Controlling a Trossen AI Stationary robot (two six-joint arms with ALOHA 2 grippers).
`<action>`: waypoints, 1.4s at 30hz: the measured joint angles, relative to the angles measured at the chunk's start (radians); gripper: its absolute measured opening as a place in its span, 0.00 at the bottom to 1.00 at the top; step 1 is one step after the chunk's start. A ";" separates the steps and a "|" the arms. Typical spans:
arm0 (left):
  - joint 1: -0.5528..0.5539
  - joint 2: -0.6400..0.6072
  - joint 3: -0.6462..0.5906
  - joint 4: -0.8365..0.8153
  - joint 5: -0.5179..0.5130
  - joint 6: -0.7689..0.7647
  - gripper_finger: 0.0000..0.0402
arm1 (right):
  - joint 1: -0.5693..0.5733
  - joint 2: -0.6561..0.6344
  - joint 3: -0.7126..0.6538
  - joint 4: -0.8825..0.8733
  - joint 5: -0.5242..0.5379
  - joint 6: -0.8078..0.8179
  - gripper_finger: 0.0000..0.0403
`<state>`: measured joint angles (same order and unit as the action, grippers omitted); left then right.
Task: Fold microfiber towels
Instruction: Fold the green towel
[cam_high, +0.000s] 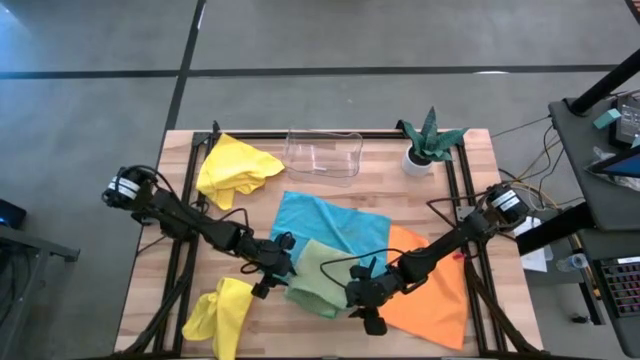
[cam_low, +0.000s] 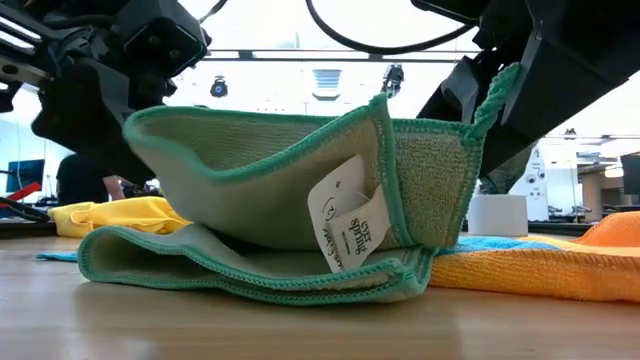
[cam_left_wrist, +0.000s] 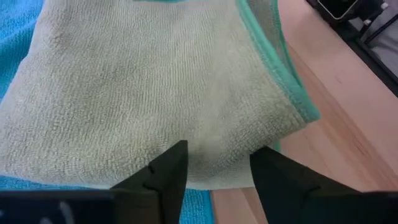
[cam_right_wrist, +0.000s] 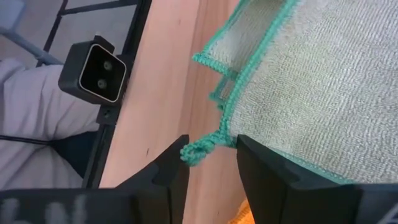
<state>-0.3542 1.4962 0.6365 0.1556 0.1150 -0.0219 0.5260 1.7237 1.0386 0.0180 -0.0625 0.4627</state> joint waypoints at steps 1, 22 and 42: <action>-0.001 -0.007 0.000 -0.013 0.000 -0.001 0.40 | 0.000 0.000 0.000 -0.001 -0.001 0.001 0.31; -0.026 -0.087 0.018 0.019 -0.095 -0.046 0.40 | 0.007 -0.009 0.028 0.003 0.061 -0.009 0.31; -0.025 -0.004 0.010 0.165 -0.304 -0.121 0.40 | -0.022 -0.115 0.022 -0.062 0.192 -0.083 0.31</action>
<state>-0.3794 1.4918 0.6464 0.3207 -0.1894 -0.1425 0.5037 1.6090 1.0603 -0.0438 0.1298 0.3796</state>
